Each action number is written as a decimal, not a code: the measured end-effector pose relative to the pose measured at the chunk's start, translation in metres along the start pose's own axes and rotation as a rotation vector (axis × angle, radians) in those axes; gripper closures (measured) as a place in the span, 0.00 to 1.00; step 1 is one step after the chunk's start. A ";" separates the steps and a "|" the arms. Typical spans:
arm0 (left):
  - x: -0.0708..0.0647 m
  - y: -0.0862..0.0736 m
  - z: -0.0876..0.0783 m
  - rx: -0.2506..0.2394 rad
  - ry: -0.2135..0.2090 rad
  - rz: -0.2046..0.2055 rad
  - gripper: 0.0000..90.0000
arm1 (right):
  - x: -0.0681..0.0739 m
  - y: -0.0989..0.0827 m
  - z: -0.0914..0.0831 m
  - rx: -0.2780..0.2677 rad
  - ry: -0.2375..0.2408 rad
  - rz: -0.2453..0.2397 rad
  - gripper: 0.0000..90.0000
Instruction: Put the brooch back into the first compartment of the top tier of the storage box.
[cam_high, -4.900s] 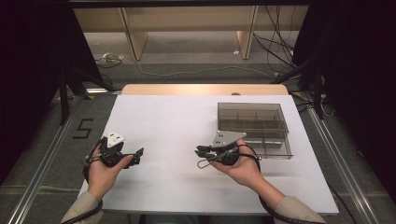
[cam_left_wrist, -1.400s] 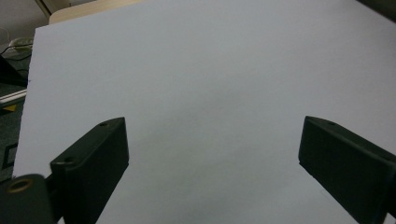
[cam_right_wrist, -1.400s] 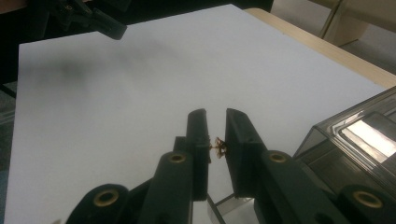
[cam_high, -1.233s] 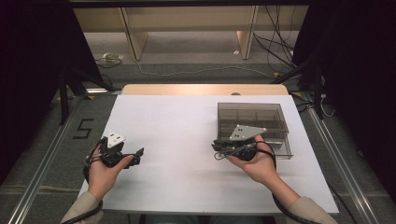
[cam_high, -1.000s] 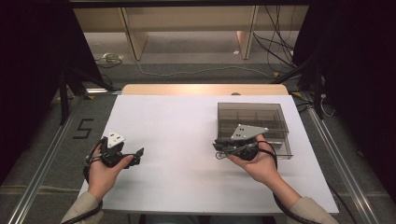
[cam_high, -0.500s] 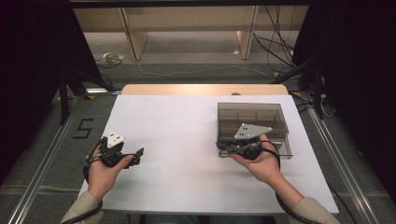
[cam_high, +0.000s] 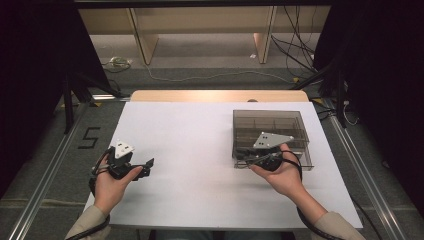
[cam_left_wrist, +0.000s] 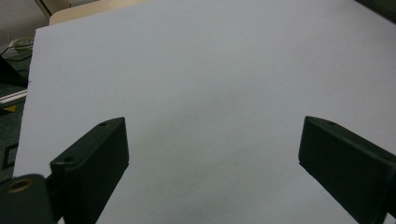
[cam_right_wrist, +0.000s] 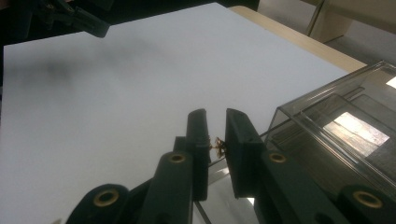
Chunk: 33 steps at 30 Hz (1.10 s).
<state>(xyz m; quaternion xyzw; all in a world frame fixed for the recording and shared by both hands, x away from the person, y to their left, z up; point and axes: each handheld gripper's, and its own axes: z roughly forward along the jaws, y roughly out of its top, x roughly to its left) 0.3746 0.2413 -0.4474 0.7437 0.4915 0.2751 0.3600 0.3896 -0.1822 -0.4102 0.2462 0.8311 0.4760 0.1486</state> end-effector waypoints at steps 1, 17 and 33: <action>0.000 0.000 0.000 -0.001 0.000 -0.001 0.09 | 0.000 0.000 0.000 0.001 0.001 0.002 0.90; 0.000 0.000 0.000 -0.002 0.000 -0.002 0.09 | -0.003 -0.002 -0.003 0.003 -0.010 0.007 0.90; 0.000 0.000 0.000 -0.003 0.000 -0.002 0.09 | -0.005 -0.003 -0.004 0.012 -0.014 0.011 0.90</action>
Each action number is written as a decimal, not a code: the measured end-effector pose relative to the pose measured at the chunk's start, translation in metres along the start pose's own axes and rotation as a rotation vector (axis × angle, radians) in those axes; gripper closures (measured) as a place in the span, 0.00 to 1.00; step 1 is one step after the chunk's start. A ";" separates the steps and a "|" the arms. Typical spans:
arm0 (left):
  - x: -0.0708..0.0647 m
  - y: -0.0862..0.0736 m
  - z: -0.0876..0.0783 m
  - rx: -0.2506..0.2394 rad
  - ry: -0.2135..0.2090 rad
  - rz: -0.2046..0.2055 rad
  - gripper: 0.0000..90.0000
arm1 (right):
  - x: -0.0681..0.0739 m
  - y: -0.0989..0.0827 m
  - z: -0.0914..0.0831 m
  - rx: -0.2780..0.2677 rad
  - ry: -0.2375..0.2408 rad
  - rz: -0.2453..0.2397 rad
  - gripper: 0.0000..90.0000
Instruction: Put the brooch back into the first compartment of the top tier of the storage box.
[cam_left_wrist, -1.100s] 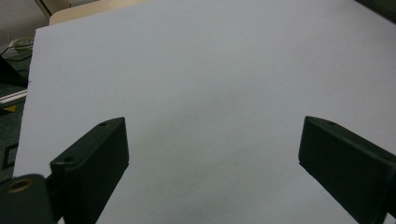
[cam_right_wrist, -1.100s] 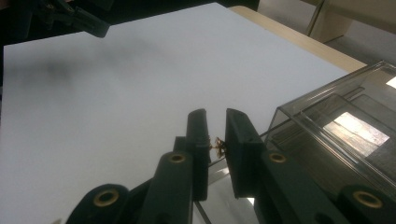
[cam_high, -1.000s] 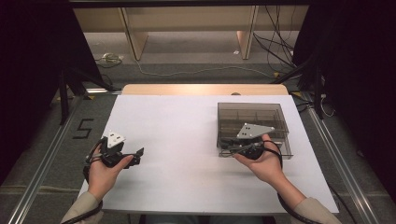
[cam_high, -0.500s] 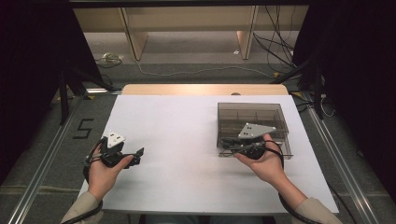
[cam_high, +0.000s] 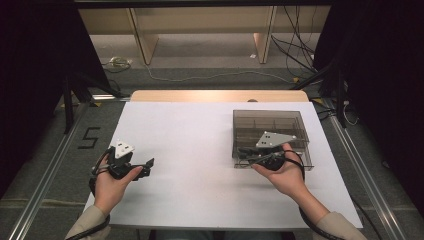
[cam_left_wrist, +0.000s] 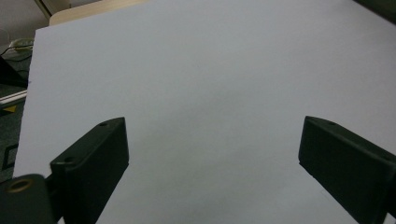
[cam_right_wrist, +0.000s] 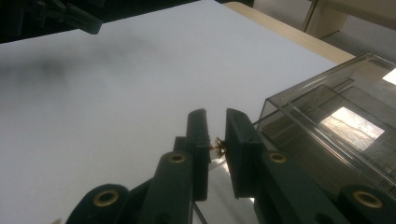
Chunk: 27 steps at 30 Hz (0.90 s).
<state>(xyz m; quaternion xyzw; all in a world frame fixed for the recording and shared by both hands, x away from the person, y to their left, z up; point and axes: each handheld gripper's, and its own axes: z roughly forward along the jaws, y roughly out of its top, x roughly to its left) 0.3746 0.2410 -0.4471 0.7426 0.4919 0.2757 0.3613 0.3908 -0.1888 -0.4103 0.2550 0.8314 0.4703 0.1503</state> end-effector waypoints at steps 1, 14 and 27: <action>0.000 0.000 0.000 0.000 0.000 0.000 0.09 | 0.000 0.000 0.000 0.001 -0.002 0.003 0.90; 0.000 0.000 0.000 0.001 0.000 0.003 0.09 | -0.003 -0.001 -0.003 -0.001 -0.014 0.006 0.90; 0.000 0.000 0.000 0.001 -0.001 0.001 0.09 | -0.005 -0.002 -0.005 0.009 -0.024 0.005 0.90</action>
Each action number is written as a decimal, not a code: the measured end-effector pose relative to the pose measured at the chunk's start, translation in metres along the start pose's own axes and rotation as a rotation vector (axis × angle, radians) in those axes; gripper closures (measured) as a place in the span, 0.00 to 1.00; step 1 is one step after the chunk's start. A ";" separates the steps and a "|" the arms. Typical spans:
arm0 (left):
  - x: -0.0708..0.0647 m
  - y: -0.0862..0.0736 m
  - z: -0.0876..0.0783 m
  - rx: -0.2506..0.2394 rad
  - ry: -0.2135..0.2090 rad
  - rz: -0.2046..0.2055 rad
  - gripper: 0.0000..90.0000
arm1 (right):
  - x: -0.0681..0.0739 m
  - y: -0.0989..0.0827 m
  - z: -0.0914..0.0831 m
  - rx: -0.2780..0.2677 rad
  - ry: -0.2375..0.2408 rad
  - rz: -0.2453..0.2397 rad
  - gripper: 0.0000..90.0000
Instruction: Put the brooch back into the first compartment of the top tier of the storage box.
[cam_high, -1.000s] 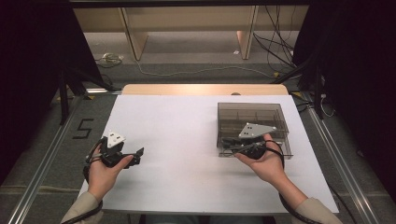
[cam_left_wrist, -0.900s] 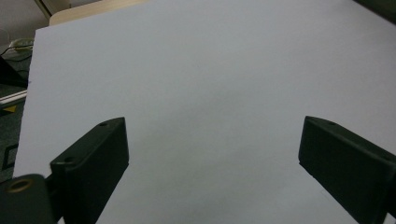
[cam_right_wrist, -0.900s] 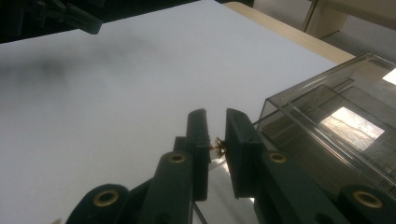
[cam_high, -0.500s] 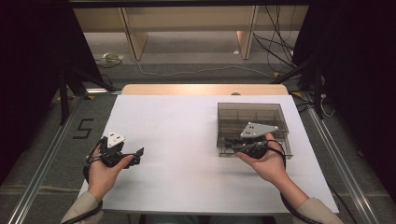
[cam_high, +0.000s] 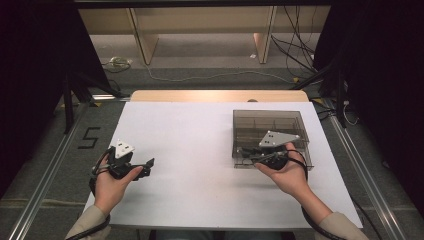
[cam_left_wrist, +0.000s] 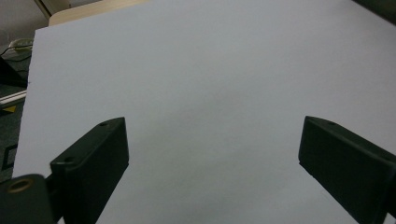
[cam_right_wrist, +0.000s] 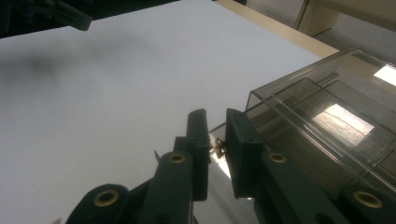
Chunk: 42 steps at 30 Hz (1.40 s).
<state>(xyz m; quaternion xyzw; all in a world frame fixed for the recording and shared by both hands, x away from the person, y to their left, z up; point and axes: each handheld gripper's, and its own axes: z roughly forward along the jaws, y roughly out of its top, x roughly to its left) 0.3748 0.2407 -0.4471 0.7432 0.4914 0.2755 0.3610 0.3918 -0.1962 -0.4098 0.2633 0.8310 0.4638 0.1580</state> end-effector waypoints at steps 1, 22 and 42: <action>0.000 0.000 0.000 0.000 0.000 0.000 0.09 | 0.000 0.000 0.000 0.001 -0.001 0.002 0.90; 0.000 0.000 0.000 0.001 -0.002 0.000 0.09 | -0.001 -0.002 0.000 0.019 -0.019 -0.005 0.90; 0.000 0.000 0.000 0.000 -0.001 0.002 0.09 | -0.004 -0.004 0.000 0.039 -0.034 0.002 0.90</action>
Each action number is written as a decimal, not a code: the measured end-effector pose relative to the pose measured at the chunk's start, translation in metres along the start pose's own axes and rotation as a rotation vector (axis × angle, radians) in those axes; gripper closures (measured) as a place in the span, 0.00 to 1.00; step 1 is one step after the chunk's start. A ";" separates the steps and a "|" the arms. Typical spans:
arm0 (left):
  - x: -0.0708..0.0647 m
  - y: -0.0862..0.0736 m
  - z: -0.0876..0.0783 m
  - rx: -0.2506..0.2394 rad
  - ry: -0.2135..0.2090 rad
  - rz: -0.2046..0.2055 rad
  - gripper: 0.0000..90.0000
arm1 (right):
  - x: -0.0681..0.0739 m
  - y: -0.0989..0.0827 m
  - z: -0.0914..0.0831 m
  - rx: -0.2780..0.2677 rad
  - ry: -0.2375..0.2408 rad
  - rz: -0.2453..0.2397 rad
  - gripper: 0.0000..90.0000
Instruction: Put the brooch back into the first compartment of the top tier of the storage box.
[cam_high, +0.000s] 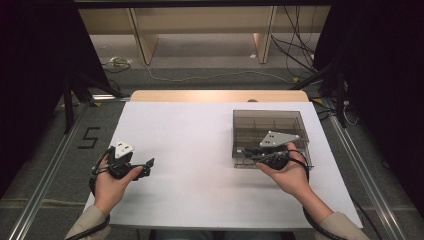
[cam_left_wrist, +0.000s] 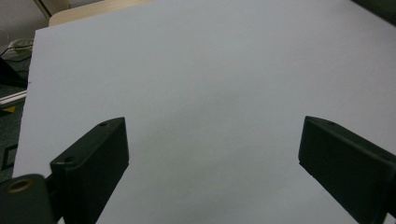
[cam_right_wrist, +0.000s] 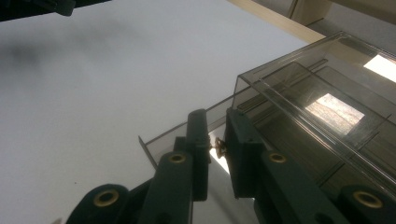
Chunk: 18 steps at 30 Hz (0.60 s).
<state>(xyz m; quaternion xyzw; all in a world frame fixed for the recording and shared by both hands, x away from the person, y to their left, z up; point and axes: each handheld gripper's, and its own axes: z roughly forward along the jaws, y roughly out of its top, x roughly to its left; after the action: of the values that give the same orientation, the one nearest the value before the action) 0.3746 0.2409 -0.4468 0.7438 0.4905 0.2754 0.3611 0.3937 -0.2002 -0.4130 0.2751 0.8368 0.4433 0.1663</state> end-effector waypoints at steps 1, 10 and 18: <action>0.000 0.000 0.000 -0.001 0.000 -0.002 0.09 | 0.000 0.000 0.000 0.001 0.000 -0.002 0.90; 0.000 0.000 0.000 0.000 0.000 0.000 0.09 | -0.002 -0.002 0.000 0.012 -0.001 0.005 0.90; 0.000 0.000 0.000 0.001 -0.001 0.001 0.09 | -0.003 -0.003 0.000 0.021 0.002 0.009 0.90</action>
<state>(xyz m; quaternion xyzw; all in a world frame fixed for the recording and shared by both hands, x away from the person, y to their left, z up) 0.3746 0.2406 -0.4471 0.7444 0.4901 0.2749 0.3609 0.3955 -0.2034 -0.4158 0.2799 0.8403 0.4356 0.1606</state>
